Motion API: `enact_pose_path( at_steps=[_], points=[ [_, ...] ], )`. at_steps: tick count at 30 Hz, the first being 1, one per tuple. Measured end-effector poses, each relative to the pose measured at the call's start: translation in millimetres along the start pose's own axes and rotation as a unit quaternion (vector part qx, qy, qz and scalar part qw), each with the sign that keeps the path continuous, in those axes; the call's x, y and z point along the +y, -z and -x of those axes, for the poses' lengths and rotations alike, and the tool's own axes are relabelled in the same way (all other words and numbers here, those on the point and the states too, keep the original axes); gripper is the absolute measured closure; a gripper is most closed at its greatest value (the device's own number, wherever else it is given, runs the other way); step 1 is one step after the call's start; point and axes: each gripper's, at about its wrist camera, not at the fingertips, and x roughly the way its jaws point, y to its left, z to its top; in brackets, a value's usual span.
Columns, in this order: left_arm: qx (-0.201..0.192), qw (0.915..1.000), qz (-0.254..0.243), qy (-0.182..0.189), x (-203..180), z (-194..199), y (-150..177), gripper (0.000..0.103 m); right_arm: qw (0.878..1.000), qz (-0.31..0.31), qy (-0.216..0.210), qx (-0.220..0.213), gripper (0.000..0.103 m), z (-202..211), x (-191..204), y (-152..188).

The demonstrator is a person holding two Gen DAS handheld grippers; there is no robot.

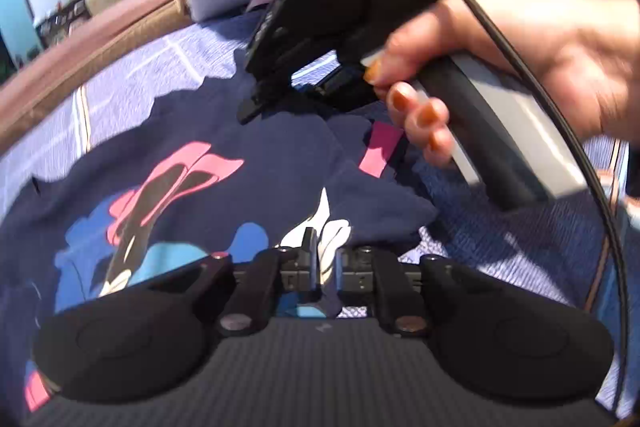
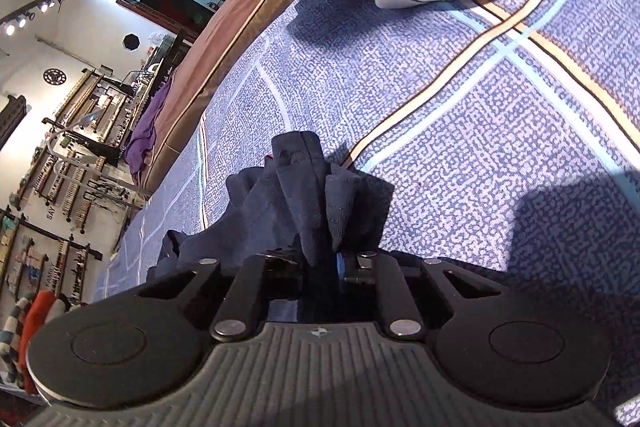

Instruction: Fold small clothes

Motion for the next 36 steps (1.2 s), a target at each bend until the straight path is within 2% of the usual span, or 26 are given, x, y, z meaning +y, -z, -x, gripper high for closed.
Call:
enact_pose_path(
  at_steps=[3, 8, 13, 17, 22, 25, 27, 28, 30, 32, 33, 34, 36],
  points=[
    [-0.011, 0.997, 0.073, 0.024, 26, 15, 1, 0.097, 0.999, -0.01, -0.031, -0.02, 0.081, 7, 10, 1],
    [-0.031, 0.9893, 0.142, 0.015, 68, 47, 12, 0.098, 0.998, 0.014, -0.064, -0.016, 0.081, 5, 48, 3],
    [-0.047, 0.9761, 0.212, -0.002, 123, 83, 40, 0.098, 0.994, -0.016, -0.105, 0.002, 0.081, -31, 99, 8],
    [-0.058, 0.9589, 0.278, -0.013, 170, 112, 68, 0.098, 0.991, -0.023, -0.132, 0.022, 0.081, -65, 137, 23],
    [-0.057, 0.9406, 0.332, -0.047, 220, 137, 105, 0.098, 0.989, -0.019, -0.136, 0.055, 0.082, -105, 176, 42],
    [-0.044, 0.9276, 0.369, -0.042, 239, 140, 128, 0.098, 0.994, 0.031, -0.087, 0.063, 0.081, -119, 195, 54],
    [-0.038, 0.9223, 0.382, -0.041, 246, 139, 137, 0.097, 0.993, 0.053, -0.076, 0.07, 0.07, -128, 202, 60],
    [-0.037, 0.9201, 0.388, -0.043, 248, 139, 142, 0.097, 0.993, 0.057, -0.074, 0.071, 0.06, -130, 203, 62],
    [-0.035, 0.915, 0.399, -0.046, 253, 138, 151, 0.096, 0.991, 0.06, -0.099, 0.059, 0.046, -130, 203, 64],
    [-0.029, 0.9108, 0.409, -0.049, 257, 138, 160, 0.095, 0.986, 0.068, -0.138, 0.059, 0.012, -126, 204, 61],
    [-0.022, 0.9097, 0.411, -0.054, 259, 138, 162, 0.095, 0.983, 0.074, -0.155, 0.059, 0.003, -123, 206, 59],
    [-0.017, 0.9082, 0.413, -0.063, 262, 138, 165, 0.095, 0.982, 0.085, -0.161, 0.052, 0.0, -117, 207, 58],
    [-0.017, 0.904, 0.422, -0.068, 266, 143, 171, 0.092, 0.98, 0.123, -0.153, 0.026, 0.002, -104, 210, 57]
  ],
)
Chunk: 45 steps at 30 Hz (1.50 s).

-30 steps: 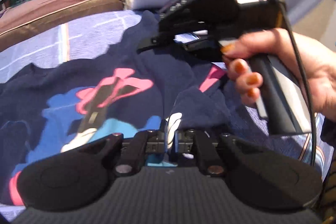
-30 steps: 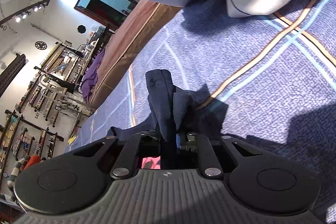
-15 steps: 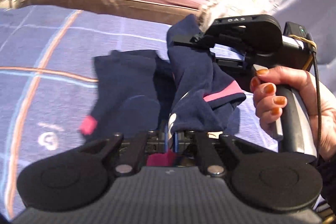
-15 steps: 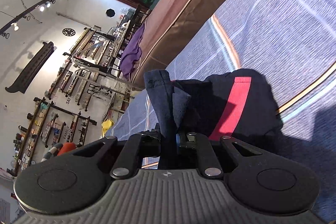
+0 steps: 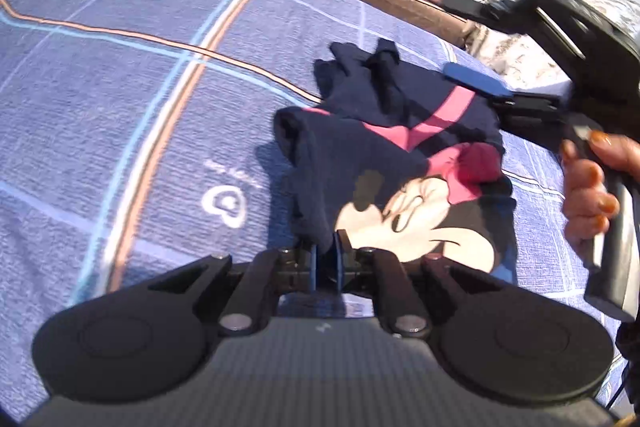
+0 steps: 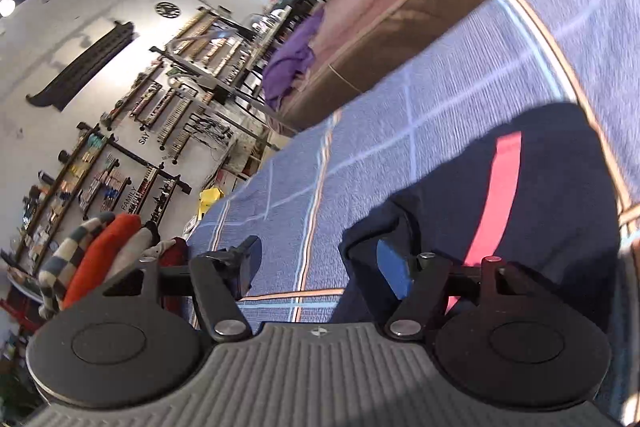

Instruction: Fold small clothes

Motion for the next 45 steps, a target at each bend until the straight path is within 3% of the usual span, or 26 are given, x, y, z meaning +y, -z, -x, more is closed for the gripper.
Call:
enact_pose_path(
  at_steps=[5, 10, 13, 18, 24, 27, 28, 30, 31, 33, 35, 38, 40, 41, 43, 44, 45],
  points=[
    [-0.04, 0.9981, -0.021, -0.043, -1, 27, -5, 0.091, 0.987, 0.137, 0.081, -0.016, 0.032, 31, 12, 13],
    [-0.079, 0.9912, -0.093, -0.051, -29, 38, -14, 0.089, 0.948, 0.288, 0.133, 0.015, 0.046, 52, 24, 60],
    [-0.049, 0.991, -0.119, -0.036, -42, 21, -9, 0.088, 0.933, 0.312, 0.162, 0.075, 0.05, 45, 13, 89],
    [-0.009, 0.9853, -0.157, -0.065, -44, -12, 11, 0.086, 0.929, 0.321, 0.17, 0.066, 0.05, 54, 6, 110],
    [-0.018, 0.9876, -0.147, -0.05, -48, 5, -5, 0.081, 0.948, 0.258, 0.159, 0.098, 0.05, 57, 1, 91],
    [-0.047, 0.9806, -0.187, -0.034, -64, 15, -23, 0.076, 0.969, 0.204, 0.132, 0.043, 0.049, 78, -2, 87],
    [-0.052, 0.9785, -0.198, -0.023, -72, 14, -32, 0.073, 0.974, 0.18, 0.137, 0.023, 0.044, 85, -6, 89],
    [-0.045, 0.9738, -0.222, 0.02, -91, 5, -55, 0.048, 0.978, 0.137, 0.156, 0.008, 0.029, 88, -19, 89],
    [-0.041, 0.9703, -0.234, 0.048, -103, -1, -68, 0.041, 0.981, 0.114, 0.158, 0.001, 0.02, 89, -27, 90],
    [-0.034, 0.9579, -0.267, 0.099, -130, -20, -91, 0.021, 0.988, 0.044, 0.145, -0.012, 0.007, 92, -46, 96],
    [-0.024, 0.9515, -0.295, 0.085, -156, -43, -109, 0.011, 0.992, -0.008, 0.128, -0.014, 0.002, 91, -60, 101],
    [0.023, 0.9435, -0.327, 0.045, -194, -88, -117, 0.015, 0.995, -0.05, 0.085, -0.012, 0.003, 82, -74, 111],
    [0.051, 0.9278, -0.369, 0.012, -219, -116, -106, 0.017, 0.996, -0.042, 0.079, -0.022, 0.003, 78, -73, 117],
    [0.054, 0.9186, -0.391, -0.026, -227, -129, -98, 0.02, 0.996, -0.032, 0.081, -0.022, 0.005, 77, -70, 118],
    [0.047, 0.8983, -0.43, -0.075, -240, -149, -85, 0.038, 0.996, -0.019, 0.084, -0.018, 0.014, 75, -68, 118],
    [0.056, 0.8949, -0.434, -0.088, -242, -159, -83, 0.07, 0.996, -0.019, 0.082, -0.019, 0.024, 75, -68, 118],
    [0.072, 0.8987, -0.423, -0.091, -242, -166, -83, 0.091, 0.996, -0.022, 0.077, -0.024, 0.03, 76, -69, 120]
  ],
)
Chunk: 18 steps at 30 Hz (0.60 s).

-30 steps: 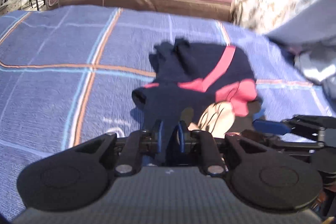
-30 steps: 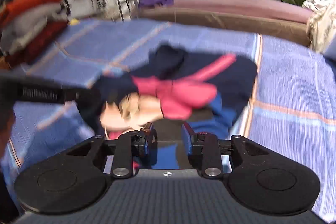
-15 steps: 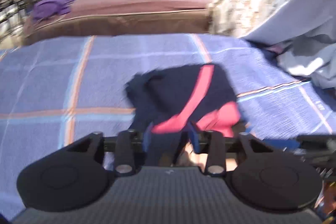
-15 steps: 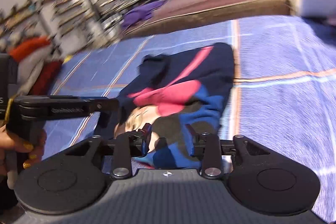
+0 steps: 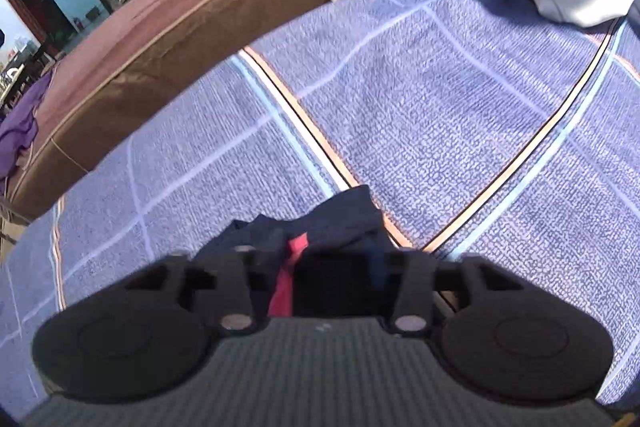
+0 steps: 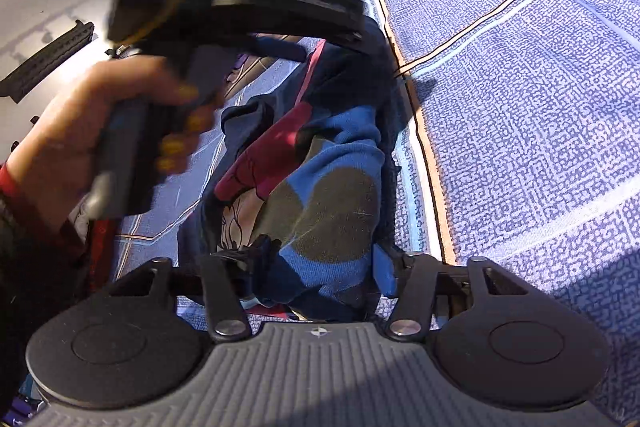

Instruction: Fold small clothes

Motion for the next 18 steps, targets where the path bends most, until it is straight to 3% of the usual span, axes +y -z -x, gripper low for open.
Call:
enact_pose_path(
  at_steps=[2, 5, 8, 11, 13, 15, 17, 18],
  points=[
    [0.002, 0.9996, 0.027, 0.004, 5, -4, -6, 0.096, 1.0, 0.005, -0.01, -0.007, 0.047, 4, 0, 5],
    [0.004, 0.9997, 0.024, 0.0, 14, -7, -20, 0.098, 1.0, 0.003, -0.017, -0.012, 0.053, 12, 4, 13],
    [0.033, 0.9981, 0.044, 0.028, 24, -23, -29, 0.098, 0.999, -0.045, -0.025, -0.011, 0.054, 17, 0, 18],
    [0.016, 0.9995, 0.013, 0.025, 17, -26, -27, 0.096, 0.993, -0.11, -0.036, -0.006, 0.054, 14, -14, 20],
    [0.005, 0.9982, 0.029, 0.053, 27, -17, -25, 0.084, 0.996, -0.088, -0.033, -0.007, 0.052, 13, -12, 18],
    [-0.019, 0.9967, 0.031, 0.072, 40, 4, -19, 0.057, 0.997, -0.067, -0.031, -0.001, 0.05, 15, -9, 21],
    [-0.06, 0.9968, 0.026, 0.046, 58, 31, -8, 0.031, 0.998, -0.057, -0.027, 0.002, 0.046, 15, -5, 20],
    [-0.08, 0.9958, 0.032, 0.03, 70, 45, 1, 0.026, 0.998, -0.057, -0.025, 0.004, 0.046, 14, -4, 20]
  ],
)
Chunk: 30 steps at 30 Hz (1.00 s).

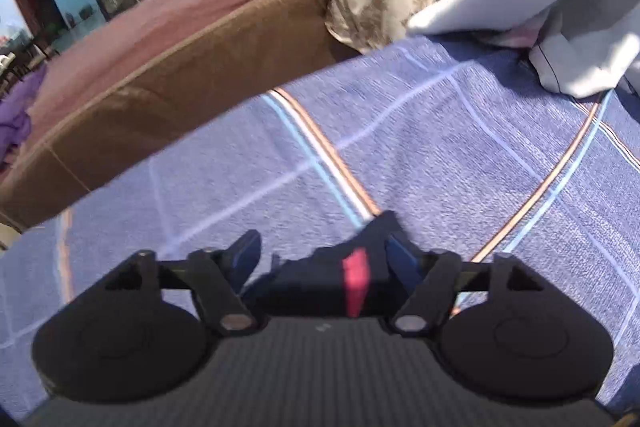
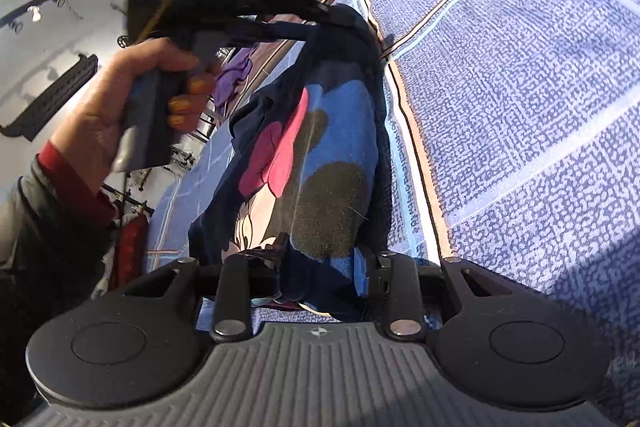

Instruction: Fold small clothes

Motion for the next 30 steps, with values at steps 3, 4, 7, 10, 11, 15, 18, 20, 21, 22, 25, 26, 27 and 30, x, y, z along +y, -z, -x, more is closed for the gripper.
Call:
enact_pose_path(
  at_steps=[3, 4, 7, 10, 11, 15, 18, 20, 21, 22, 25, 26, 27, 30],
  points=[
    [-0.028, 0.9991, 0.031, 0.006, 39, 44, 28, 0.052, 1.0, 0.004, 0.007, 0.005, 0.045, -3, 5, -2],
    [-0.028, 0.9986, 0.044, 0.012, 50, 54, 39, 0.064, 1.0, 0.006, 0.008, 0.006, 0.045, -4, 6, -3],
    [-0.004, 0.9988, 0.043, 0.025, 60, 67, 74, 0.083, 1.0, 0.006, 0.009, 0.007, 0.043, -6, 8, -2],
    [0.015, 0.9995, -0.002, -0.028, 51, 47, 96, 0.083, 1.0, 0.012, 0.013, 0.008, 0.042, -9, 12, -2],
    [0.017, 0.9994, 0.005, -0.031, 52, 38, 100, 0.082, 1.0, 0.013, 0.014, 0.009, 0.042, -9, 13, -2],
    [0.005, 0.9953, 0.095, 0.02, 64, 25, 101, 0.055, 1.0, 0.019, 0.021, 0.013, 0.041, -15, 8, -10],
    [0.0, 0.9952, 0.096, 0.018, 61, 24, 95, 0.05, 0.999, 0.019, 0.023, 0.013, 0.041, -16, 6, -9],
    [-0.007, 0.9947, 0.102, 0.006, 63, 31, 93, 0.043, 1.0, 0.017, 0.022, 0.013, 0.04, -17, 4, -9],
    [-0.016, 0.9941, 0.107, -0.008, 65, 37, 93, 0.037, 1.0, 0.017, 0.021, 0.013, 0.04, -16, 4, -9],
    [-0.03, 0.9931, 0.112, -0.016, 67, 44, 95, 0.035, 1.0, 0.016, 0.02, 0.014, 0.04, -16, 4, -9],
    [-0.049, 0.9888, 0.14, 0.018, 72, 61, 93, 0.033, 1.0, 0.018, 0.02, 0.015, 0.041, -16, 4, -10],
    [-0.043, 0.989, 0.135, 0.041, 68, 60, 90, 0.033, 1.0, 0.017, 0.019, 0.016, 0.041, -16, 4, -10],
    [-0.034, 0.9912, 0.118, 0.05, 59, 55, 87, 0.033, 1.0, 0.016, 0.019, 0.016, 0.041, -17, 4, -10],
    [0.005, 0.999, 0.044, -0.01, 31, 20, 84, 0.069, 0.999, 0.019, 0.019, 0.017, 0.041, -17, 4, -10]
  ],
)
